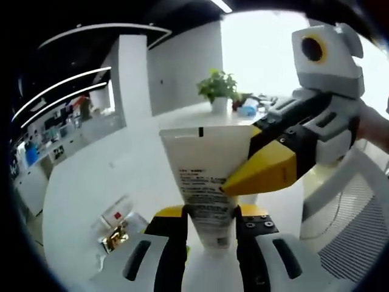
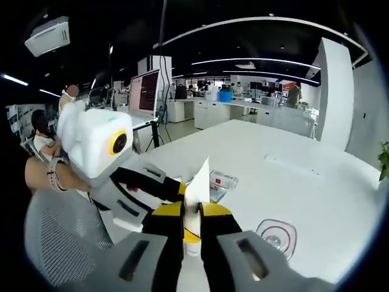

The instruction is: Arrange the skincare products in the storage area until every visible bottle or jar stands upright without overlapping.

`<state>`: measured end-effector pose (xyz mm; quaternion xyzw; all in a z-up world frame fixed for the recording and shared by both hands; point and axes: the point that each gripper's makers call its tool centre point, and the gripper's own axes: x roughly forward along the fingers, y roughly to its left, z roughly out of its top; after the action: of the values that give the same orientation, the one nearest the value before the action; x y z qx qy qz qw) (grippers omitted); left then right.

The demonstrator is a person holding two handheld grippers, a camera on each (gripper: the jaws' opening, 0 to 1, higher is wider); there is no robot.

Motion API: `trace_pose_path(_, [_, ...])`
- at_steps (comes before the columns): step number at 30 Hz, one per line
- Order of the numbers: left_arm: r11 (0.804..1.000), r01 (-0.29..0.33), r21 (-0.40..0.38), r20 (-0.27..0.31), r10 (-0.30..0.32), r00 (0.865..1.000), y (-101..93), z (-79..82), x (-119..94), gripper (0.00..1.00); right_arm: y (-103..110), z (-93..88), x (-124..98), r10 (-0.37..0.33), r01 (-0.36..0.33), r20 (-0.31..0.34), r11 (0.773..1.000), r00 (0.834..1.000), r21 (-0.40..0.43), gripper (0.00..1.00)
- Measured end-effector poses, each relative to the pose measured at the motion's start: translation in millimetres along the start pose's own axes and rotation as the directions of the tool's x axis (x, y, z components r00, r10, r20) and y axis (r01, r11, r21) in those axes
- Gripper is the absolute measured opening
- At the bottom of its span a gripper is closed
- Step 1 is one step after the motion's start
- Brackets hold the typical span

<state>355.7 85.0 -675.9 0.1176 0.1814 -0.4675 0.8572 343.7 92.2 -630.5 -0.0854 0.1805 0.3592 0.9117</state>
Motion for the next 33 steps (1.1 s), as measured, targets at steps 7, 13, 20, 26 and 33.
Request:
trace_pose_path(7, [0.998,0.01,0.06,-0.016,-0.009,1.0,-4.3,-1.1,-1,0.28,5,-1.1,-3,-0.025,0.024,-0.023,0.999,0.999,-0.047,0.09])
trace_pose_path(13, [0.996,0.002,0.092,-0.025,0.0,1.0,-4.6,-5.4,-8,0.29,6,-1.0,-4,-0.029,0.025,-0.037,0.993,0.999,-0.113,0.09])
trace_pose_path(20, [0.998,-0.034,0.05,0.006,0.034,0.999,-4.9,-1.9,-18,0.4,5,-5.1,-5,-0.032,0.03,-0.028,0.996,0.999,-0.09,0.11])
trace_pose_path(26, [0.998,-0.051,0.031,-0.01,0.051,0.999,-3.0,-6.2,-24,0.42,6,-16.3,-2,-0.023,0.018,-0.059,0.996,0.998,-0.089,0.17])
trace_pose_path(33, [0.999,-0.029,0.039,-0.039,0.03,0.999,-13.6,-11.8,-31,0.41,9,-29.1,3,-0.013,0.005,-0.095,0.996,0.995,-0.089,0.17])
